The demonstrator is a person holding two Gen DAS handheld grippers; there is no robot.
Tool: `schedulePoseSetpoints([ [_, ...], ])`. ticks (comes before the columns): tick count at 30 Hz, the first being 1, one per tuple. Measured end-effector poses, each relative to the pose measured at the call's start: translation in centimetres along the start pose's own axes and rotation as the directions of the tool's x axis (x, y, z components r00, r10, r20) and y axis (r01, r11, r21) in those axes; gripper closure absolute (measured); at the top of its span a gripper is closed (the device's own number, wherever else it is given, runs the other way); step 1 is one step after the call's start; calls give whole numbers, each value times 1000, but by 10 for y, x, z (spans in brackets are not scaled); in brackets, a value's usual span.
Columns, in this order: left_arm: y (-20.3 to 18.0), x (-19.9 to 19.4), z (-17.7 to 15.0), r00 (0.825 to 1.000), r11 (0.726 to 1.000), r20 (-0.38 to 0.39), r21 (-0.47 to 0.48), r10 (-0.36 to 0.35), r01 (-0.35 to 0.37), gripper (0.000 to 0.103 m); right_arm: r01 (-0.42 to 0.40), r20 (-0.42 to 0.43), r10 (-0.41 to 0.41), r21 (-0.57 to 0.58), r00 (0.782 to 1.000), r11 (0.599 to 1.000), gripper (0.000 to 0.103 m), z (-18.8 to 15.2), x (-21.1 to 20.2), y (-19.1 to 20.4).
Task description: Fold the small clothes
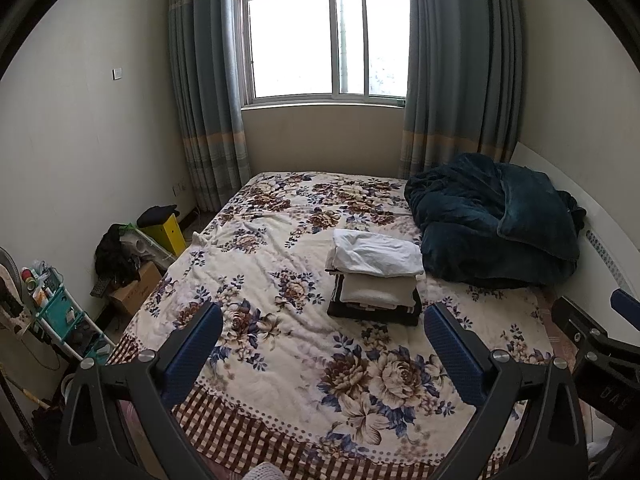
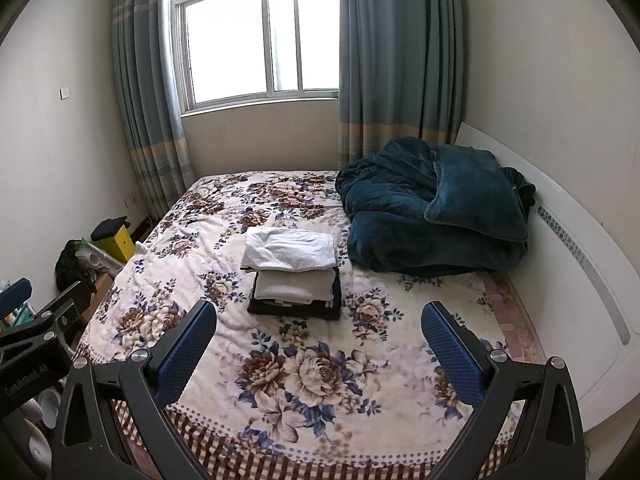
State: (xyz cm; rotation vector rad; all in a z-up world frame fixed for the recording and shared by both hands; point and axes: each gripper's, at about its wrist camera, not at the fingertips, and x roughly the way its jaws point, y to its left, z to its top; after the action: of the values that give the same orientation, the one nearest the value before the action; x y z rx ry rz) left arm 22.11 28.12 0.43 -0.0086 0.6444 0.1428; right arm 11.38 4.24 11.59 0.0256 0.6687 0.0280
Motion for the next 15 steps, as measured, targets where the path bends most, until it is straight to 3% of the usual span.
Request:
schedulePoseSetpoints([
  [15, 2, -1, -1, 1000, 1000, 0, -2, 3, -3, 0, 0, 6, 0, 2, 1000, 1000, 0, -1, -1, 2],
])
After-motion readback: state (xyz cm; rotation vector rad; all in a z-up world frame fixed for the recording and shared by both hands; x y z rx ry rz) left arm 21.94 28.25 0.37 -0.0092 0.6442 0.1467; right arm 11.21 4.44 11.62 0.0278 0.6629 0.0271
